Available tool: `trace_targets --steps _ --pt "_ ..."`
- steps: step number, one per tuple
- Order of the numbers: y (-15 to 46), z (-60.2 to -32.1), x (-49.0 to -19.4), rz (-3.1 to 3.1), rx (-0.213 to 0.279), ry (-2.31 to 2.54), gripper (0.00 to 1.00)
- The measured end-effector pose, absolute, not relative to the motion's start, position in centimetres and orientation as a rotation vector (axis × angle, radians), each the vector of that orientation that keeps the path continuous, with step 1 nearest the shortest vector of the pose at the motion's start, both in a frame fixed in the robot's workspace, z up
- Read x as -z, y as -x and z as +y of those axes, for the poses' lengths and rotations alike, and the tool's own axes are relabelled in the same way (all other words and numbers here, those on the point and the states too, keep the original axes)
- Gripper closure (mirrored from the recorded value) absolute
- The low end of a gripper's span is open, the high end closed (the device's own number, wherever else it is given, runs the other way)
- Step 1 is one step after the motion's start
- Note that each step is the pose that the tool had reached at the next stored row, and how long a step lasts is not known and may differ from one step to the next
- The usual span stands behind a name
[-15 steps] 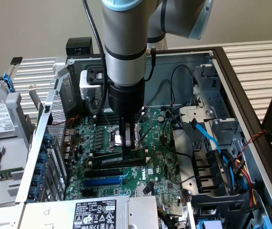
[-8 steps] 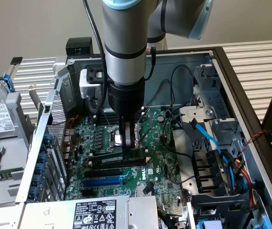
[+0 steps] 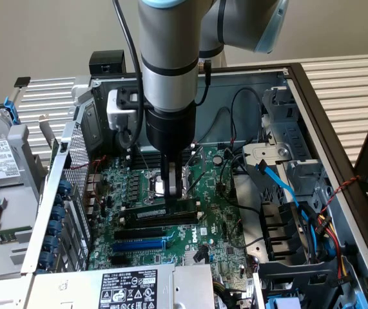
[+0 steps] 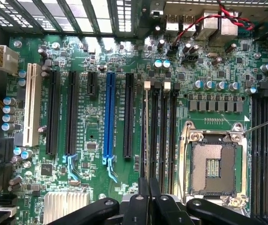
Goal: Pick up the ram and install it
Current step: 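Insert the ram into the slot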
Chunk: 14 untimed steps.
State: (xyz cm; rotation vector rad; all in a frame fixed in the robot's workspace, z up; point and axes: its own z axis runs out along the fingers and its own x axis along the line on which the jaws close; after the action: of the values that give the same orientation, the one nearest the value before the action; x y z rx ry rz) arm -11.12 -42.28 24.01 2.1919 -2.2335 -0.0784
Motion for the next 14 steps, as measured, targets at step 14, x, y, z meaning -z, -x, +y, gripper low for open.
trace_targets --steps 14 --pt "11.08 -42.29 -24.19 -2.227 0.093 -2.184 0.88"
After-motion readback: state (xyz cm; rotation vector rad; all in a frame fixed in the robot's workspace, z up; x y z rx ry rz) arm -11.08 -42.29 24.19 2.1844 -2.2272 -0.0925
